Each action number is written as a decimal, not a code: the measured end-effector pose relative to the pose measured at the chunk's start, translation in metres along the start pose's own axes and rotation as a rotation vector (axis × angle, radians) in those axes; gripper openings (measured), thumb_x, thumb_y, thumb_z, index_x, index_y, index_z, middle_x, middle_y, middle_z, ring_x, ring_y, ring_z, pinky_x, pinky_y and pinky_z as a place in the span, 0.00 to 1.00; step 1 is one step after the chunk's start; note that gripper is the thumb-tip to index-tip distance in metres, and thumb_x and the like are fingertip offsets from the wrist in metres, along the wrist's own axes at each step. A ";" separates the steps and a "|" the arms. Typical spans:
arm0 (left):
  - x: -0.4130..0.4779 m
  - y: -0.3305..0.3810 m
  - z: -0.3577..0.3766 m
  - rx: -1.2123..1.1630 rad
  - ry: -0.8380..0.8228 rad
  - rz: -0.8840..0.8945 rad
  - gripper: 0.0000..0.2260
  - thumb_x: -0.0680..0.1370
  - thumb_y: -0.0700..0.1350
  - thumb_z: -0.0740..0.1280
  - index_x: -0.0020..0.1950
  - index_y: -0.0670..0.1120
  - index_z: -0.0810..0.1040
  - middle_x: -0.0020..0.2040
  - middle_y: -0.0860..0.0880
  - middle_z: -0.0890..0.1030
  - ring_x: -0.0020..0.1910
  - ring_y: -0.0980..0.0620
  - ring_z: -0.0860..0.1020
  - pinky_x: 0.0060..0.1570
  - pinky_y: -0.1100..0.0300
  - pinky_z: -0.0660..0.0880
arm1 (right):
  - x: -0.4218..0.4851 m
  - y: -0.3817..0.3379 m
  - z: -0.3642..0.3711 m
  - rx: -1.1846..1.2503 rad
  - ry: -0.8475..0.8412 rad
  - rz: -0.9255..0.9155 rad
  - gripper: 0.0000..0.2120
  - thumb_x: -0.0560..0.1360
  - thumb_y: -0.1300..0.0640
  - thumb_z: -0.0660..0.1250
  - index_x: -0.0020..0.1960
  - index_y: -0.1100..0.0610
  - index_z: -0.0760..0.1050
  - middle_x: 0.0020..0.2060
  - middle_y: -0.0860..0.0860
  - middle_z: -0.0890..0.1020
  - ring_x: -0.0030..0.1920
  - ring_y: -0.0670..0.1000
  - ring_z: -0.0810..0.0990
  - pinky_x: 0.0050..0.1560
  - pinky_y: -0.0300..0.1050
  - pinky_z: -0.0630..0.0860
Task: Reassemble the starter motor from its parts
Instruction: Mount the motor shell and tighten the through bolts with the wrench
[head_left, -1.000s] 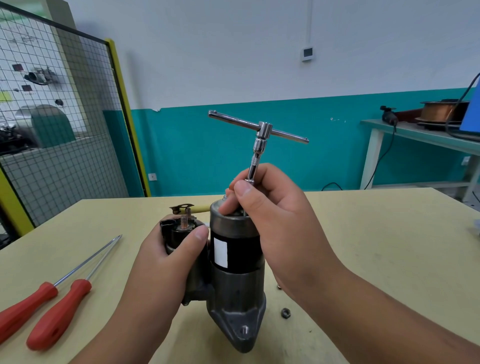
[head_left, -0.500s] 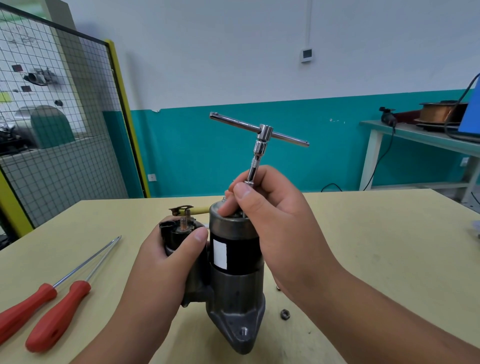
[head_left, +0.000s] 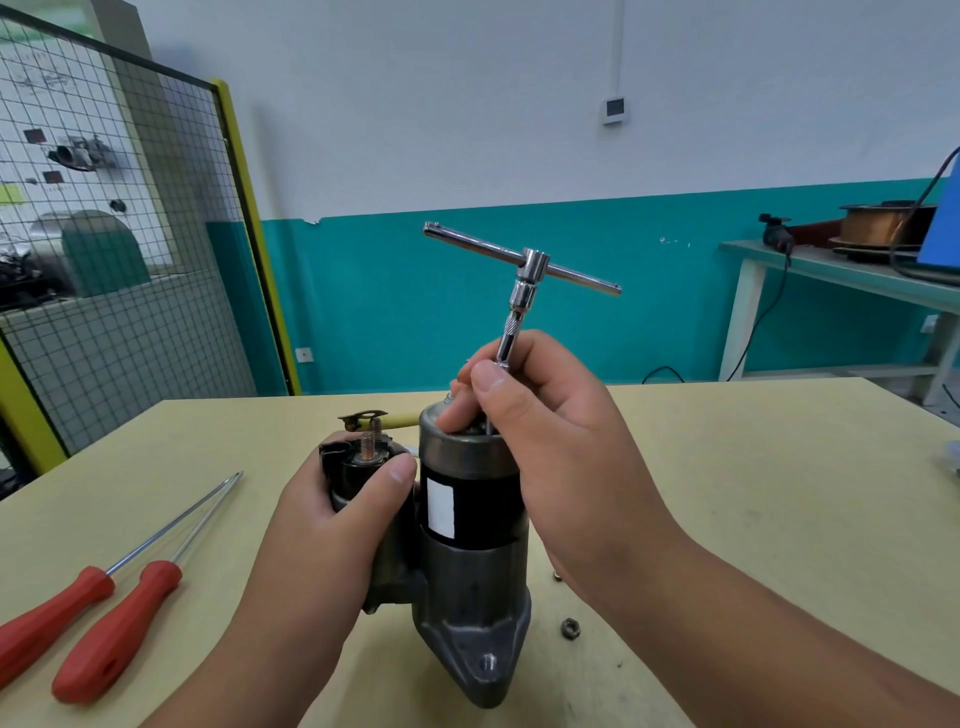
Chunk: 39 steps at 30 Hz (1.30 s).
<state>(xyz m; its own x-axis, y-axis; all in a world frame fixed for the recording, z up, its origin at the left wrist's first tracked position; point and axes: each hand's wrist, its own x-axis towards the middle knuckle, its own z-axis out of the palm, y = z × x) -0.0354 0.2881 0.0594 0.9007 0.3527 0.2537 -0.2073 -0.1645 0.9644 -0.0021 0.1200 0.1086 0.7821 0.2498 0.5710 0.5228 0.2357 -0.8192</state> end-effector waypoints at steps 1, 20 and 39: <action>0.000 0.000 0.000 -0.002 -0.001 0.002 0.22 0.63 0.70 0.71 0.52 0.61 0.84 0.44 0.50 0.88 0.44 0.39 0.87 0.25 0.56 0.75 | 0.000 0.000 0.000 0.007 0.002 -0.001 0.10 0.82 0.47 0.62 0.48 0.50 0.78 0.40 0.46 0.86 0.44 0.43 0.83 0.50 0.30 0.77; -0.001 0.002 0.001 -0.066 -0.007 0.000 0.21 0.62 0.67 0.73 0.50 0.60 0.85 0.45 0.49 0.88 0.40 0.44 0.88 0.25 0.54 0.79 | 0.000 -0.001 0.001 -0.012 0.016 -0.033 0.11 0.83 0.46 0.62 0.48 0.49 0.80 0.40 0.48 0.86 0.44 0.43 0.83 0.48 0.31 0.77; 0.000 0.000 0.001 -0.036 -0.001 0.005 0.21 0.62 0.70 0.72 0.51 0.62 0.84 0.45 0.50 0.88 0.43 0.43 0.88 0.30 0.50 0.80 | 0.000 -0.001 0.001 -0.033 0.009 -0.033 0.09 0.82 0.46 0.62 0.50 0.46 0.80 0.40 0.46 0.86 0.47 0.43 0.84 0.50 0.30 0.76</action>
<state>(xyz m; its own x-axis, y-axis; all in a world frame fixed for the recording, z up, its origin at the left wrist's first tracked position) -0.0354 0.2875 0.0588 0.9000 0.3507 0.2589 -0.2259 -0.1328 0.9651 -0.0025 0.1205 0.1096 0.7675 0.2338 0.5969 0.5587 0.2128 -0.8016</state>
